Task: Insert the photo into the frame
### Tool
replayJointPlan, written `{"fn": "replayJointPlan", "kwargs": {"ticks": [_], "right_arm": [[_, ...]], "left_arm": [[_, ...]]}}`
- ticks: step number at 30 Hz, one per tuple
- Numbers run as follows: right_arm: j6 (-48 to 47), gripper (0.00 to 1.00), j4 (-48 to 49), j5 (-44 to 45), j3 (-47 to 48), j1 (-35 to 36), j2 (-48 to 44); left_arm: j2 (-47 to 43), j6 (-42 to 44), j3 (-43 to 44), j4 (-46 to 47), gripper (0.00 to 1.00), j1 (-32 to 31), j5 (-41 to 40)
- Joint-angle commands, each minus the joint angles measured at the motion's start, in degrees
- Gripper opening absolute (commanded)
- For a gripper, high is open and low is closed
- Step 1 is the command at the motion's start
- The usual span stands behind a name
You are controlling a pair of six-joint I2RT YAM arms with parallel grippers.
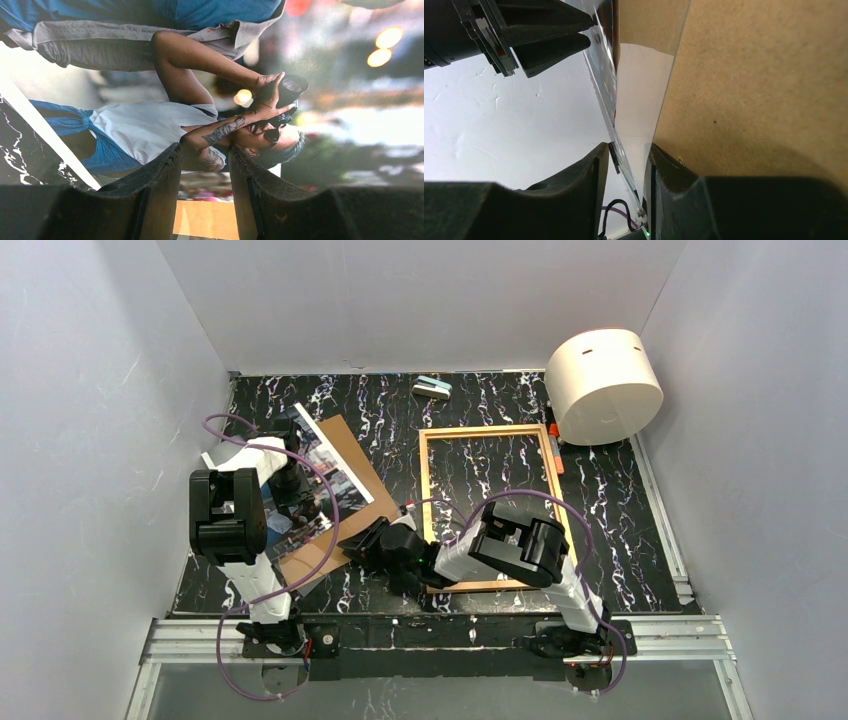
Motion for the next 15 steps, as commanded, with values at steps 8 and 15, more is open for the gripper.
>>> {"fn": "replayJointPlan", "kwargs": {"ticks": [8,15], "right_arm": [[-4.3,0.40,-1.8,0.2,1.6,-3.0,0.7],[-8.7,0.05,-0.7,-4.3,2.2,-5.4,-0.2]], "left_arm": [[6.9,0.5,-6.0,-0.6,0.38,0.5,-0.8],[4.9,1.2,-4.4,-1.1,0.38,0.5,0.7]]}}
